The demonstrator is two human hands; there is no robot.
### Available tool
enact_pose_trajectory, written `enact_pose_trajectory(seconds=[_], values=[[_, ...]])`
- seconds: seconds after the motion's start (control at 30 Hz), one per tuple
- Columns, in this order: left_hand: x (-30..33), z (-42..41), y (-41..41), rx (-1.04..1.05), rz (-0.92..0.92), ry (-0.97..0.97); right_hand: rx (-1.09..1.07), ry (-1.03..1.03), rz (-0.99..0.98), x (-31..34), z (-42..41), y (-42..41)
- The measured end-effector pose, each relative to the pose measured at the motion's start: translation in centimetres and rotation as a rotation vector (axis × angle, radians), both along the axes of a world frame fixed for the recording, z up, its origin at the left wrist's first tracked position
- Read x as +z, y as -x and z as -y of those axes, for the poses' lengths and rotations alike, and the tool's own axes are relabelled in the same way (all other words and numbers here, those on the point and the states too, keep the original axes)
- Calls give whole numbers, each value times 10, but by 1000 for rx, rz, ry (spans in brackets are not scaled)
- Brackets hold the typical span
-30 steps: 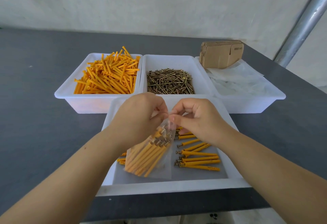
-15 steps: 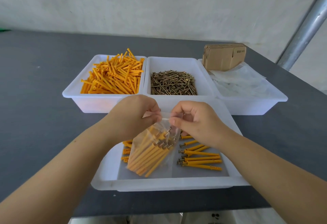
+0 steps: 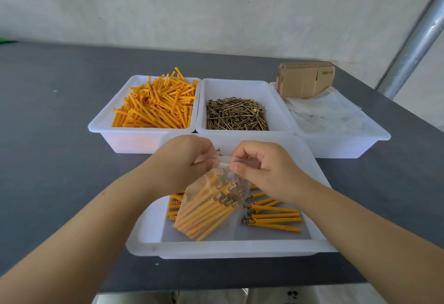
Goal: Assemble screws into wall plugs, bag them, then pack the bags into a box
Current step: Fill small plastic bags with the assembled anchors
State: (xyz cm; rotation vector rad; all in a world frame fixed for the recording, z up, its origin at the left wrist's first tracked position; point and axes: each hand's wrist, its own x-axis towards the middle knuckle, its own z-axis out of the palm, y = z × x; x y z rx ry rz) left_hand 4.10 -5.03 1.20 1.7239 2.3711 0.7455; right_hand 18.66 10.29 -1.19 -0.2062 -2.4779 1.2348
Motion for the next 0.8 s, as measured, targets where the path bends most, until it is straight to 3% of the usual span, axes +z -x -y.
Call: enact_pose_trajectory(seconds=[0.2,0.33,0.47,0.67,0.8], values=[[-7,2,3,25,56,-111,8,26,2,1,0,2],[-10,10,18,67,178,-70,-1,0,12,1,-1,-1],[-8,17,31,128,349,-155,-5,24,12,2,-3,1],[-8,15,32,121,365,-173,-2,29,26,1,-5,0],[-7,14,30,128,528,-228,6,35,40,0,-8,-1]])
